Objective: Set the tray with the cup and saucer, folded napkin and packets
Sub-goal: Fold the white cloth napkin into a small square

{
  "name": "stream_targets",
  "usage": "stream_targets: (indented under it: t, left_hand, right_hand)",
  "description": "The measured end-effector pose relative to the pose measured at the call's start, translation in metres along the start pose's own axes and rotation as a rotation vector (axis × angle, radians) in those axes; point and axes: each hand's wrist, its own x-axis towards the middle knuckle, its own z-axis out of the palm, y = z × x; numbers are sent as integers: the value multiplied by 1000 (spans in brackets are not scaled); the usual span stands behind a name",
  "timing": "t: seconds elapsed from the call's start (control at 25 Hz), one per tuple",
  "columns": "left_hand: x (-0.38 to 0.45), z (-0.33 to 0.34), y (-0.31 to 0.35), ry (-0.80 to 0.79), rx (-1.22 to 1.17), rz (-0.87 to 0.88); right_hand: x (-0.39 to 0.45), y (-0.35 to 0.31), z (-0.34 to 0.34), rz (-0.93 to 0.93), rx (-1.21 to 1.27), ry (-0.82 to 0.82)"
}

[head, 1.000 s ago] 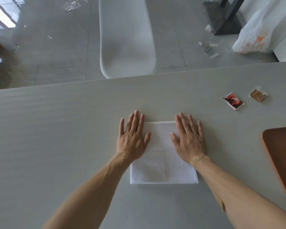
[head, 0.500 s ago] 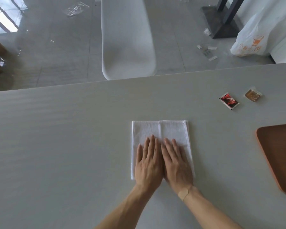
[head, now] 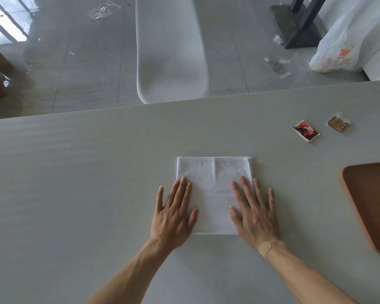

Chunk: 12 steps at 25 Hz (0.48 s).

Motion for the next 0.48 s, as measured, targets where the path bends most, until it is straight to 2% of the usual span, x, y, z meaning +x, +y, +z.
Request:
stream_targets:
  t: [0.2, 0.32, 0.4, 0.48]
  left_hand:
    - [6, -11, -5, 35, -25, 49]
    - [44, -39, -21, 67, -108, 119]
    - [79, -61, -29, 14, -222, 94]
    - [110, -74, -34, -22, -214, 59]
  right_hand:
    - [5, -1, -12, -50, -5, 76]
    - [41, 8, -40, -99, 17, 149]
    - [74, 18, -62, -94, 68, 72]
    - [102, 27, -78, -87, 102, -114]
